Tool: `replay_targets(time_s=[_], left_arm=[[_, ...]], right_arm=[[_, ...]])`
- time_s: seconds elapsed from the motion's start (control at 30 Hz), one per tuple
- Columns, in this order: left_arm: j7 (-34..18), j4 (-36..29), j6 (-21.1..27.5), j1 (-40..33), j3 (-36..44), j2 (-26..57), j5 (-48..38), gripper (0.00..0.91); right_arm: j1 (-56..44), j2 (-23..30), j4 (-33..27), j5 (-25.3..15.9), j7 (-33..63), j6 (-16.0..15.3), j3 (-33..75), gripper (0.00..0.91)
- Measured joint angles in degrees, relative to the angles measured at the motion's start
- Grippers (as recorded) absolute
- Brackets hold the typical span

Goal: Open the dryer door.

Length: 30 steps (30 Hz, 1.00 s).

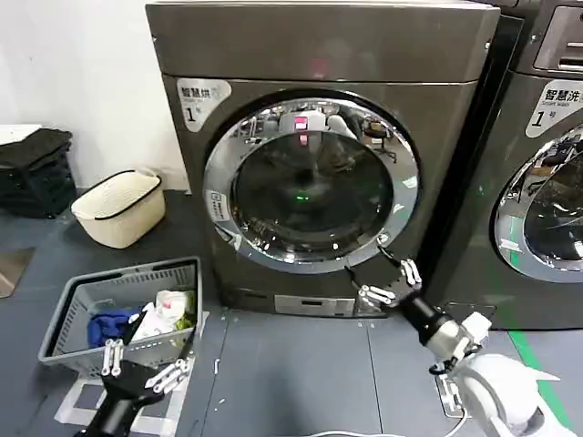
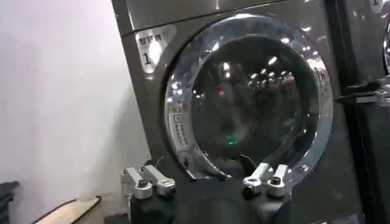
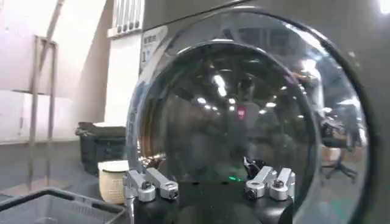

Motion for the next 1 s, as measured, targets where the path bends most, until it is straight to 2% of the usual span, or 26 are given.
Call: replay_targets(time_s=[0.47,1.0], left_arm=[[0.18,0.12,-0.01,0.07,0.06,-0.06,0.08,0.907],[0.33,0.15,-0.08,0.02,0.21,-0.51,0.32,0.907]], right_arm=[[13.79,0.12,-4.52,1.16,1.44,-1.01,-11.98,0.907],[26.58,4.35,-11.95,1.38,2.09,-1.46,-23.23,0.907]])
